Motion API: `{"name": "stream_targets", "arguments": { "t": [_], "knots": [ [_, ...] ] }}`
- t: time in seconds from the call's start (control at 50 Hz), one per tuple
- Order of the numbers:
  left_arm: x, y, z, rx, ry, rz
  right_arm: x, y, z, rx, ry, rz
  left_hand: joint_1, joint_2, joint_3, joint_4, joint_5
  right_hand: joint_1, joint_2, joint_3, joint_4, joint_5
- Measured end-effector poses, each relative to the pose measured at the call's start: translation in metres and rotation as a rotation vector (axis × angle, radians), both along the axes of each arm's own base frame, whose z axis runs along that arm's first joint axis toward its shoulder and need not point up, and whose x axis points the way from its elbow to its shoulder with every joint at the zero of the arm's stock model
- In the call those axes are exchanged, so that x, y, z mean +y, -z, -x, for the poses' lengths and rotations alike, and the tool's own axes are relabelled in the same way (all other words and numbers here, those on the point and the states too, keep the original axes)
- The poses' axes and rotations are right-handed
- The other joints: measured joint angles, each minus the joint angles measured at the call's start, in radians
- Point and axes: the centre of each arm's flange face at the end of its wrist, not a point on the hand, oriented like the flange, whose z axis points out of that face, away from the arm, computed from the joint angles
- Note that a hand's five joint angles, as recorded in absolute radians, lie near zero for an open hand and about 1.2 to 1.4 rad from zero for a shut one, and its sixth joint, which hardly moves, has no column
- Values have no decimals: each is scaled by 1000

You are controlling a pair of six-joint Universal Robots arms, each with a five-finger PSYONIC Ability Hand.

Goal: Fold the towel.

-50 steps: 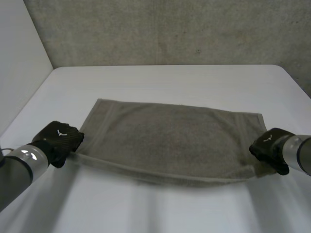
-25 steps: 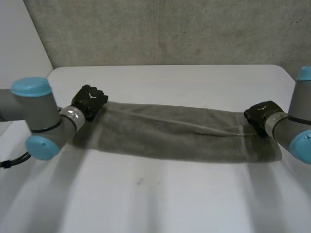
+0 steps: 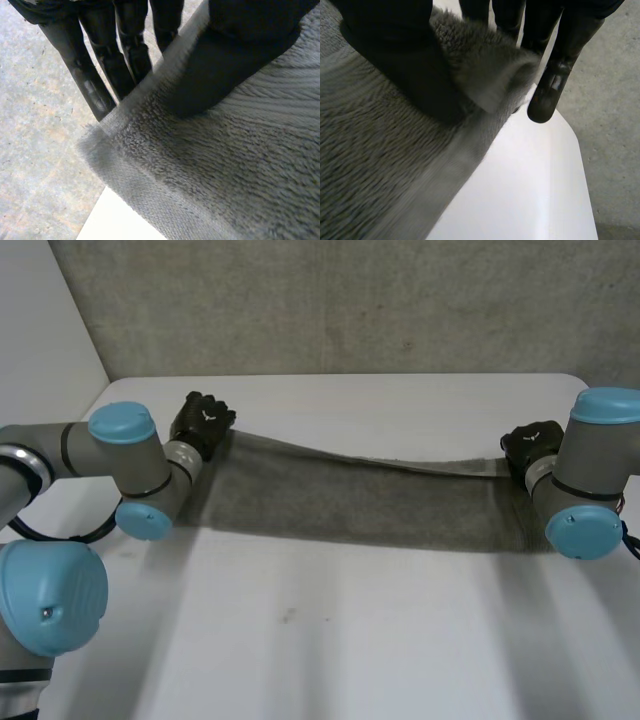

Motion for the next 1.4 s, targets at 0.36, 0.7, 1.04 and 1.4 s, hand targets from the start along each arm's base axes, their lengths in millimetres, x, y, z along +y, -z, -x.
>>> {"name": "stream_targets", "arguments": {
  "t": [0.36, 0.7, 1.04, 1.4],
  "knots": [
    [24, -86, 4, 217, -7, -36, 12, -110, 3, -184, 6, 306, -807, -823, -823, -821, -799, -559, -688, -728, -738, -626],
    [108, -142, -56, 484, -110, -293, 81, -107, 30, -204, 8, 120, -812, -825, -827, -823, -801, -559, -688, -728, -738, -626],
    [175, -119, -88, 491, -95, -289, 88, -17, 53, -214, 2, -149, -812, -826, -827, -824, -801, -356, -494, -473, -504, -421],
    [182, -108, -88, 489, -74, -308, 65, 24, 60, -203, 2, -127, -812, -826, -827, -824, -801, 158, 86, 76, 46, 94]
  ]
}}
